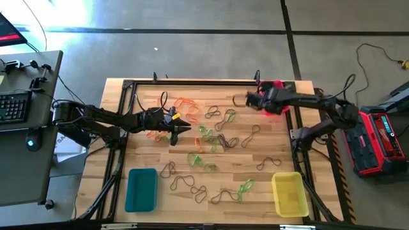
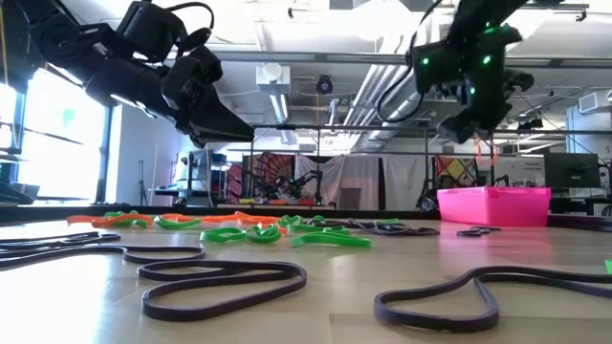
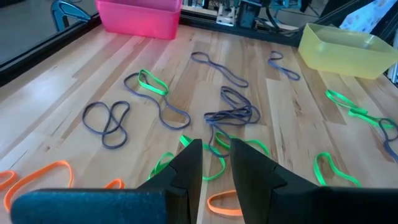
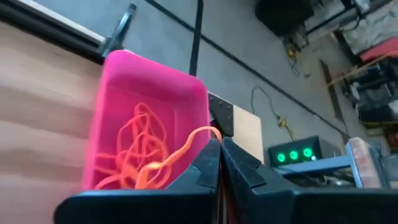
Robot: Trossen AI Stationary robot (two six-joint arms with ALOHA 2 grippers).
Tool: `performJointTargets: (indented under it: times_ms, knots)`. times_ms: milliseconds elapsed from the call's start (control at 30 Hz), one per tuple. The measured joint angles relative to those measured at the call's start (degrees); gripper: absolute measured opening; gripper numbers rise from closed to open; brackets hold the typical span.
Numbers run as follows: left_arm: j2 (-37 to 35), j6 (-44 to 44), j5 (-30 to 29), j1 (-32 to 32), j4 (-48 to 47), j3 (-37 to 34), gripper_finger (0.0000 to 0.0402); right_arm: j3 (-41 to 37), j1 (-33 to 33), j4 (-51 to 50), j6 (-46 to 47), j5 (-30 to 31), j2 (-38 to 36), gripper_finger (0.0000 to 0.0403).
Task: Sort rubber bands into baskets
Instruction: Put the orange rubber band into the red bin
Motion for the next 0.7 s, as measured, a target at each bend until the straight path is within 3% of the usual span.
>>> performJointTargets:
  times_ms: [267,467,700]
  knots:
    - [0.0,0.0,0.0,0.2,-0.1,0.0,0.0076,-6.8,-16.0,26.4,-26.0,-14.2,0.0,0.0000]
    - [0.0,-0.5,-0.5,1.4,-0.6,0.0,0.0076,-12.3,-23.7,36.6,-31.3,-21.0,0.0,0.0000]
    - [0.0,-1.4,-0.6,3.6,-3.5,0.3,0.0076,-13.3,-23.5,38.7,-33.0,-24.3,0.1,0.0009]
